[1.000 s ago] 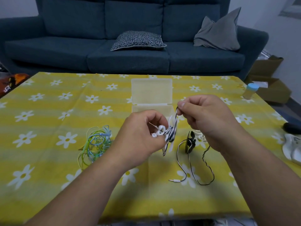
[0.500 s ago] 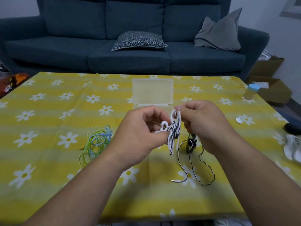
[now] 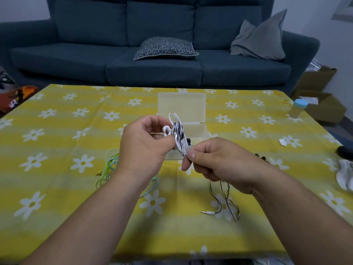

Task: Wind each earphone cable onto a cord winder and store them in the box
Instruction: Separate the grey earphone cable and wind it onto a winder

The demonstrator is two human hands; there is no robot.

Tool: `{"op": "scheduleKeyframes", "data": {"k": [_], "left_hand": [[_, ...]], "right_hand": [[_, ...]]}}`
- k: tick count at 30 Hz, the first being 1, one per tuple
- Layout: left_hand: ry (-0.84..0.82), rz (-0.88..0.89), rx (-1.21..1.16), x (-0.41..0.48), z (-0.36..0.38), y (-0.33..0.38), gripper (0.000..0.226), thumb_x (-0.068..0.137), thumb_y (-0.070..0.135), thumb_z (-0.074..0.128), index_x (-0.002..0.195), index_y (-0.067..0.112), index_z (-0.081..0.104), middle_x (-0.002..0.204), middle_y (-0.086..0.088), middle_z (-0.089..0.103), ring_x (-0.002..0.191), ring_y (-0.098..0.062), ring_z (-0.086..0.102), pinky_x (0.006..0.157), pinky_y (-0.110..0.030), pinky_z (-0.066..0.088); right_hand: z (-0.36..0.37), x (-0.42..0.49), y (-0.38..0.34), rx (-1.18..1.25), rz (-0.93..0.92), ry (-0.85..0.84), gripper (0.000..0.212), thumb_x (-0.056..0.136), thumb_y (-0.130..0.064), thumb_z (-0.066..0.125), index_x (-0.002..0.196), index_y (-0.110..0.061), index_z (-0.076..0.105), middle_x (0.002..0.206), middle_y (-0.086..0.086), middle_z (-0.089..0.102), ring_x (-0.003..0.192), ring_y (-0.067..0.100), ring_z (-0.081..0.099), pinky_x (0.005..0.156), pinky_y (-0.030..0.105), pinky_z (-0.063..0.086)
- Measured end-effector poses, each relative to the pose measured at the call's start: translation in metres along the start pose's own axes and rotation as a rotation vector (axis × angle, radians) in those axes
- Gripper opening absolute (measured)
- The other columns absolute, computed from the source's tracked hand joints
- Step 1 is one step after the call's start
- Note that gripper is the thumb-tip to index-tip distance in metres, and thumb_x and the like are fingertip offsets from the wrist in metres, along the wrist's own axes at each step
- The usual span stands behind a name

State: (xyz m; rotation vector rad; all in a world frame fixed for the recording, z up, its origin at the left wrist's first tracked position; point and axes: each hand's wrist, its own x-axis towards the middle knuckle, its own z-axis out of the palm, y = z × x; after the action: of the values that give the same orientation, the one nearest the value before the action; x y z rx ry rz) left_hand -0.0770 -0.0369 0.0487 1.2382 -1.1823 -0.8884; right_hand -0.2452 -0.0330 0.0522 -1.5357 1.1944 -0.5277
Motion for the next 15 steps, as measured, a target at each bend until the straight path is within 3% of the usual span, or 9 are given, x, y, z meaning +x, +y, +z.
{"op": "scheduleKeyframes", "data": {"k": [4,11,15], "left_hand": [[-0.013,0.024,0.051,0.000,0.001,-0.003,0.026,0.071,-0.008,0.069,0.080,0.016,0.067,0.079,-0.006,0.072,0.061,-0.018,0.061,0.053,-0.024,0.045],[-0.025,0.137,0.197,-0.001,0.002,-0.004,0.026,0.071,-0.005,0.071,0.080,0.019,0.067,0.069,0.010,0.065,0.053,-0.004,0.052,0.050,-0.016,0.041],[-0.027,0.185,0.289,-0.001,0.003,-0.009,0.027,0.072,-0.002,0.069,0.079,0.023,0.065,0.069,0.010,0.066,0.054,-0.006,0.054,0.050,-0.020,0.043]], "right_hand": [[-0.001,-0.001,-0.001,-0.026,-0.007,0.021,0.030,0.100,-0.018,0.053,0.082,-0.008,0.075,0.053,-0.006,0.040,0.052,0.013,0.031,0.049,0.022,0.026],[-0.004,-0.008,-0.009,-0.060,-0.048,0.008,0.025,0.096,-0.021,0.061,0.081,-0.006,0.075,0.055,0.005,0.045,0.054,0.019,0.038,0.051,0.028,0.032],[-0.006,-0.014,-0.017,-0.038,-0.073,-0.001,0.026,0.095,-0.016,0.060,0.078,-0.002,0.074,0.051,0.004,0.046,0.048,0.014,0.036,0.046,0.023,0.031]]}}
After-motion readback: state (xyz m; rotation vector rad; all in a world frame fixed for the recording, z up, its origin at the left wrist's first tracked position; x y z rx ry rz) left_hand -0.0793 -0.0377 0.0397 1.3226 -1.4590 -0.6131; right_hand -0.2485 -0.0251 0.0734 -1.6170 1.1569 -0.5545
